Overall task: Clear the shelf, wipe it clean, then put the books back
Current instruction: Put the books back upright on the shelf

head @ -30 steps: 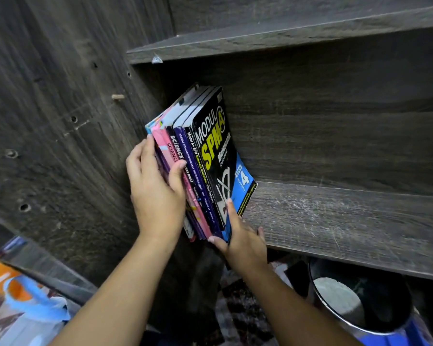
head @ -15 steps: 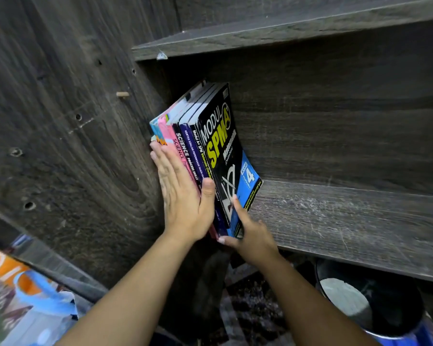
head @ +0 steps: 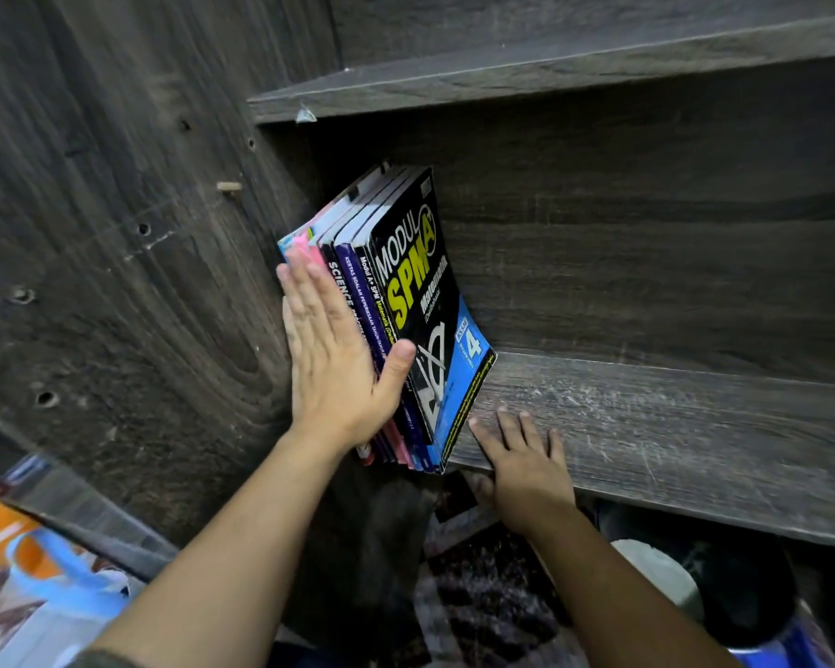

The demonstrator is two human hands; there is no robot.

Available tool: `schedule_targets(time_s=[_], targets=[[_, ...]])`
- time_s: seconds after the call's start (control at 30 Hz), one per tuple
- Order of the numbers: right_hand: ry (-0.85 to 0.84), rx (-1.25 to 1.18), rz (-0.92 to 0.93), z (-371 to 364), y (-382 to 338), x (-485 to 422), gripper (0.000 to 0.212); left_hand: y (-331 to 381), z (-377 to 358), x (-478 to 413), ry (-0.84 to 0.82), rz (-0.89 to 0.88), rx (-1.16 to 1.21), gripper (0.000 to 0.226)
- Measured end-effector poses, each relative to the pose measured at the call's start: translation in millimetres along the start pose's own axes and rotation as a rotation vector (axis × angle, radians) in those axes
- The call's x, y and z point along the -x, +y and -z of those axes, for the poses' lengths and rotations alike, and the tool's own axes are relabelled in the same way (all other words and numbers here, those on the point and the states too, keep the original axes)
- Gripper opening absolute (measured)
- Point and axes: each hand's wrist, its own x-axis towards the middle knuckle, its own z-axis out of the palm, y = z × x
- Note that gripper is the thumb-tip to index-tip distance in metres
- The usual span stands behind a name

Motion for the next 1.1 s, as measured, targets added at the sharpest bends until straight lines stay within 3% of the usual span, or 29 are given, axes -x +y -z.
schedule_targets(time_s=[0.27, 0.53, 0.7, 0.77, 0.93, 1.03, 1.1], targets=[[-0.002, -0.096, 0.055, 8, -7, 6, 0.070, 2, 9, 3, 0.110, -0.038, 0.120, 0.089], [0.036, -0.200, 0.093, 1, -27, 3, 0.076, -2, 7, 3, 0.007, -0.035, 0.064, 0.091], [0.031, -0.293, 0.100, 9, -23, 3, 0.075, -1, 22, -2, 0.155, -0.010, 0.088, 0.076], [0.001, -0.277, 0.102, 14, -21, 3, 0.078, 3, 23, -5, 0.125, 0.044, 0.057, 0.077], [-0.057, -0.054, -0.032, 25, -7, 12, 0.078, 18, 24, -1, 0.063, 0.084, -0.022, 0.079], [-0.148, -0.081, -0.081, 38, 12, 25, 0.076, 32, 23, 1, 0.016, -0.003, -0.072, 0.078], [-0.139, -0.146, -0.120, 58, 28, 37, 0.072, 42, 26, 3, -0.005, 0.050, -0.061, 0.081]])
